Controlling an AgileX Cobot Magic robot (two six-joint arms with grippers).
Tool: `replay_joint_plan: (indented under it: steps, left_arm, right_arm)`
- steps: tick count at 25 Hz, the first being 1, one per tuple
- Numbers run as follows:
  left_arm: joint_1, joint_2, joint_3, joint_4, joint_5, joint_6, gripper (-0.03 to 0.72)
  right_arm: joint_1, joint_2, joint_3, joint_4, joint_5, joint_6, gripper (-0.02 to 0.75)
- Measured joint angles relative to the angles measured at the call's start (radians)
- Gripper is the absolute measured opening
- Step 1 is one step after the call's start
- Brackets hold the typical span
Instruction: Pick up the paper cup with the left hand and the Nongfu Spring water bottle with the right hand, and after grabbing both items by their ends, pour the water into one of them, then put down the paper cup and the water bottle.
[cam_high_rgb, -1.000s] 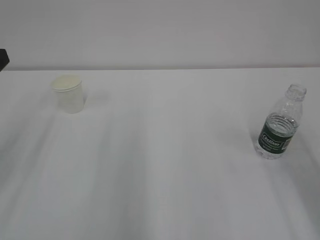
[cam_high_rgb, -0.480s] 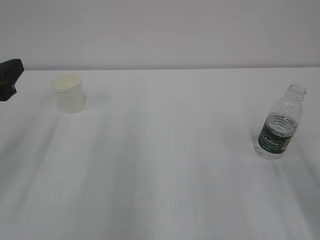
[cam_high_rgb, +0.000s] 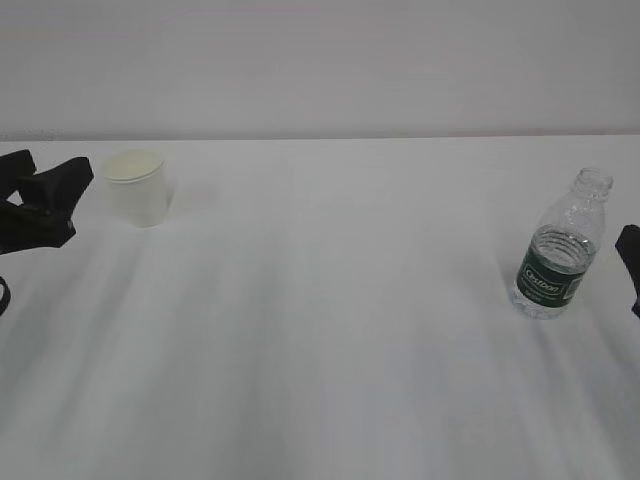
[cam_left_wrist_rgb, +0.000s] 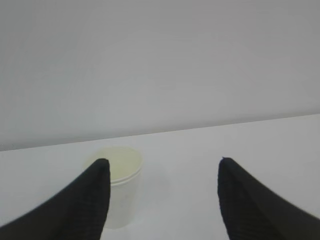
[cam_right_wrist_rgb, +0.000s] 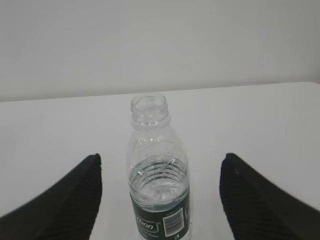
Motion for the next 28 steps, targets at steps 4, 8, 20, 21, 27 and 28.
replay_joint_plan:
  steps: [4,8,20,21,27,28]
  left_arm:
    - [0.000,0.057,0.006,0.040,-0.050,-0.002,0.484]
    - [0.000,0.083,0.006,0.049,-0.059,-0.002,0.484]
    - [0.000,0.163,0.006,0.057,-0.060,-0.004,0.484]
    - [0.000,0.169,0.006,0.059,-0.060,-0.004,0.484]
    - [0.000,0.171,0.006,0.060,-0.060,-0.004,0.484]
    - [0.000,0.171,0.006,0.060,-0.060,-0.004,0.484]
  right_arm:
    - [0.000,0.156,0.044,-0.003,-0.196,0.025,0.552]
    - [0.000,0.320,0.046,-0.004,-0.224,0.043,0.559]
    - [0.000,0.596,-0.055,-0.072,-0.235,0.106,0.673]
    - [0.000,0.606,-0.067,-0.076,-0.235,0.108,0.673]
    - [0.000,0.657,-0.135,-0.082,-0.238,0.112,0.674]
    - [0.000,0.665,-0.145,-0.085,-0.238,0.112,0.674]
